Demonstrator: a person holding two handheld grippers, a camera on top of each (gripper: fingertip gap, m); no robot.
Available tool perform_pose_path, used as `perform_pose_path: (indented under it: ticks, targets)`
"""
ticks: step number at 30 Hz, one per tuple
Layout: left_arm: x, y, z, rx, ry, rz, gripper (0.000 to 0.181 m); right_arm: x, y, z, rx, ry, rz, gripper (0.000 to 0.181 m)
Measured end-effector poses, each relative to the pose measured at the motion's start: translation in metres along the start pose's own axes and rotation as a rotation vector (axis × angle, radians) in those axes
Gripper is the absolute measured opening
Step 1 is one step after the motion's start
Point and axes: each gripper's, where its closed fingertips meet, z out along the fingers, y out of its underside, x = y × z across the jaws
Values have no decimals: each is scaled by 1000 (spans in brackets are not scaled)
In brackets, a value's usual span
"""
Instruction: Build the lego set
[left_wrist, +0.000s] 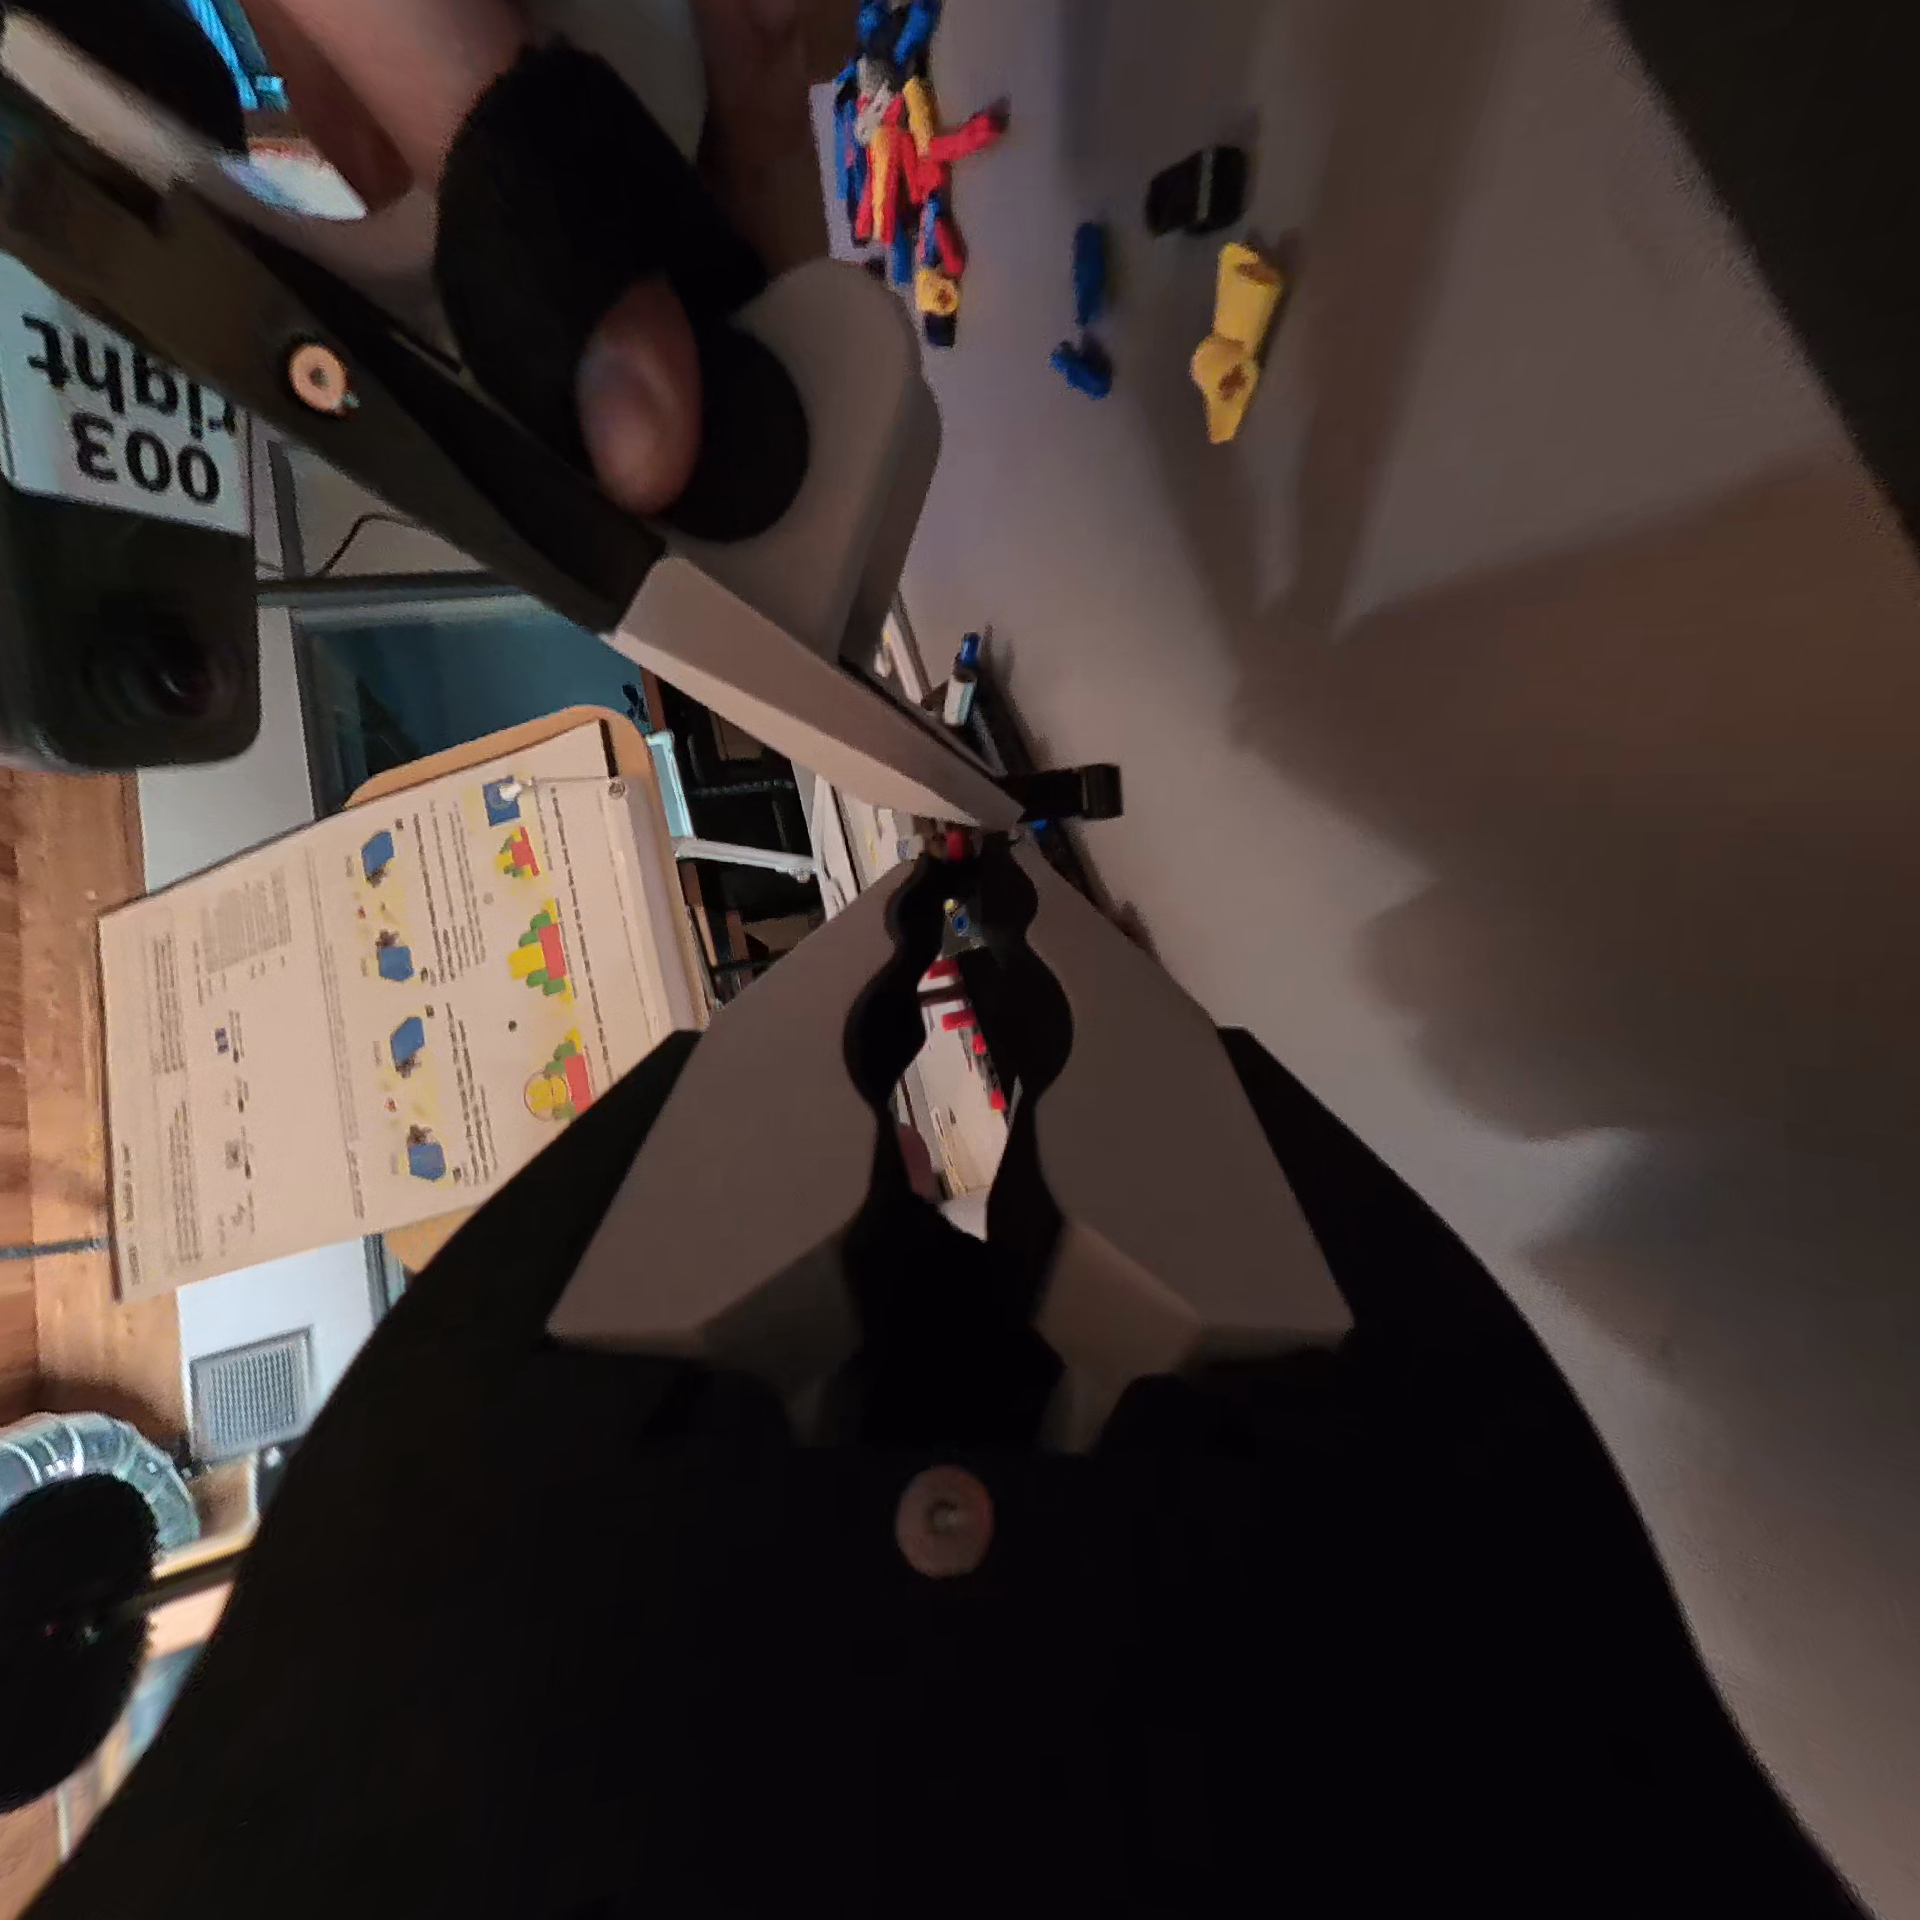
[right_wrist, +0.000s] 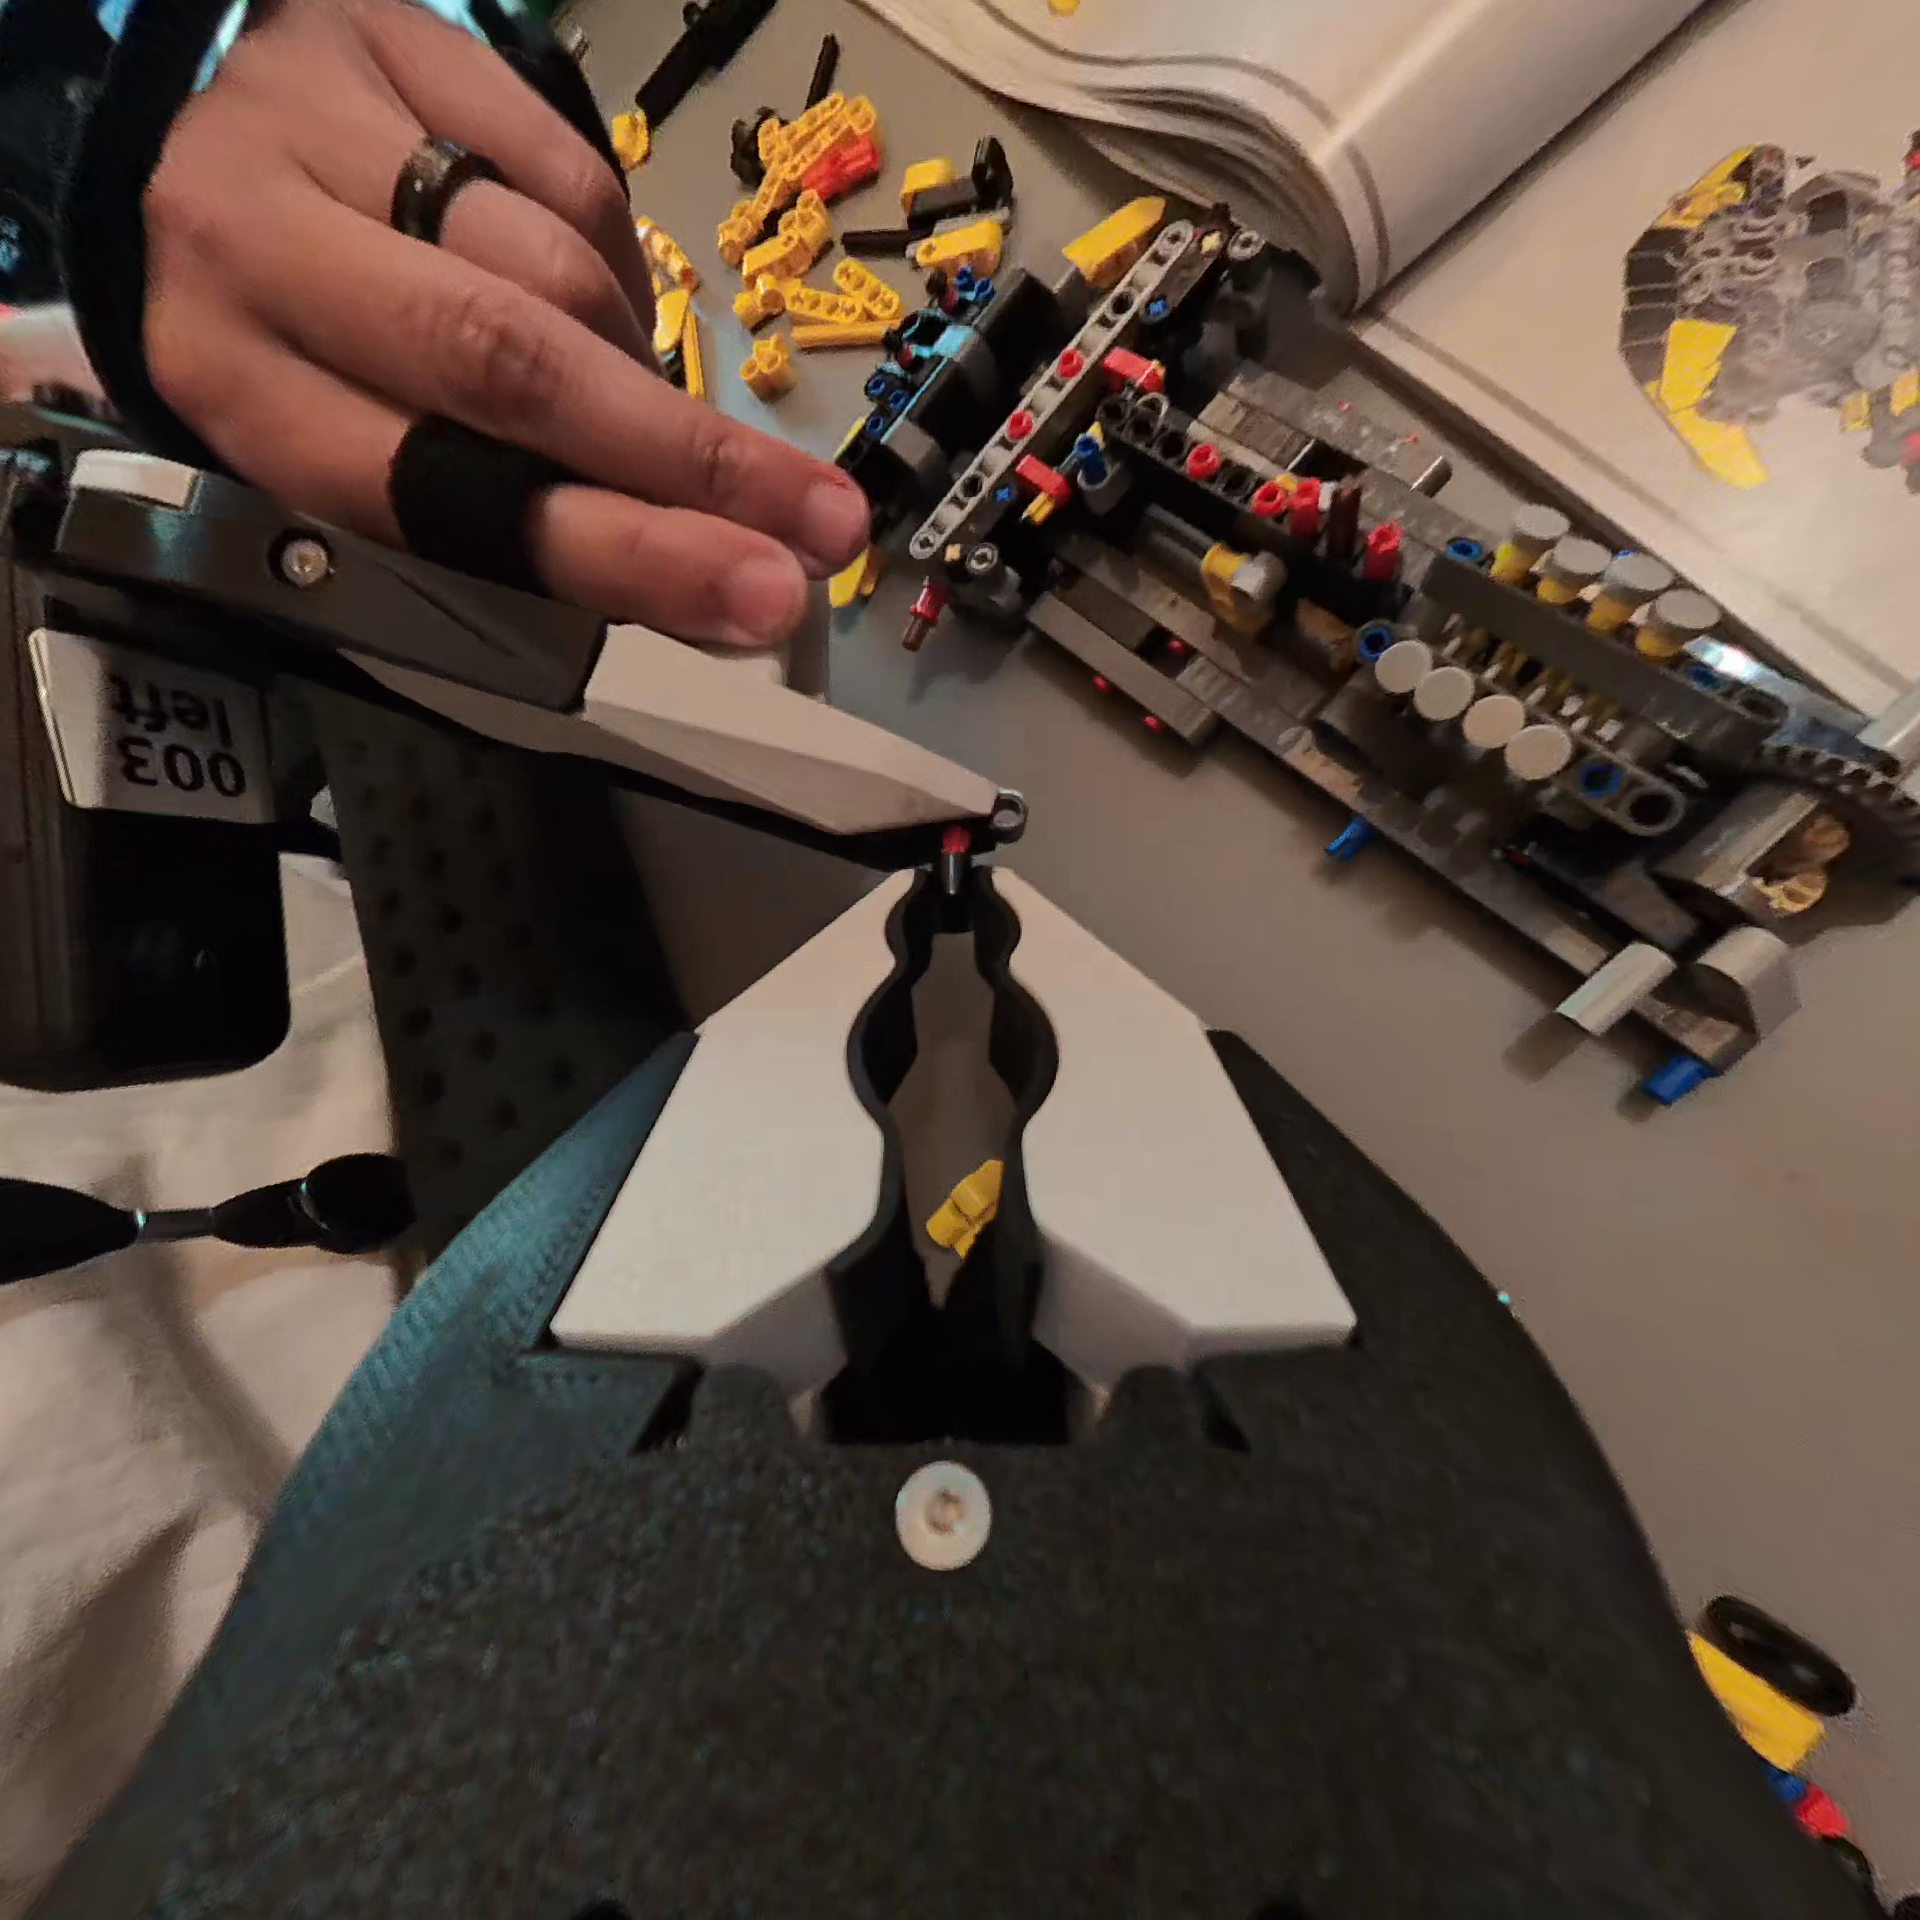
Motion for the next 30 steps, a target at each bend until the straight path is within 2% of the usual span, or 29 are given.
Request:
perform_pose_path:
  ticks: [5, 10, 14, 20, 24, 30]
  targets:
    - [-7, 7, 0, -23, -11, -77, 5, 2, -9, -4, 58, 53, 114, 6]
    - [-5, 4, 1, -40, -29, 5, 4, 3, -4, -4, -27, 175, 123, 5]
    - [2, -3, 2, -28, -27, 102, 4, 2, 8, -2, -153, 234, 82, 5]
    - [3, -5, 3, 9, -15, 9, 5, 1, 9, -5, -137, 192, 79, 6]
    - [-10, 0, 2, 53, -45, -127, 6, -2, -5, -13, -32, 167, 53, 6]
    - [-28, -1, -4, 118, -94, -249, 5, -11, -16, -26, 100, 32, 83, 9]
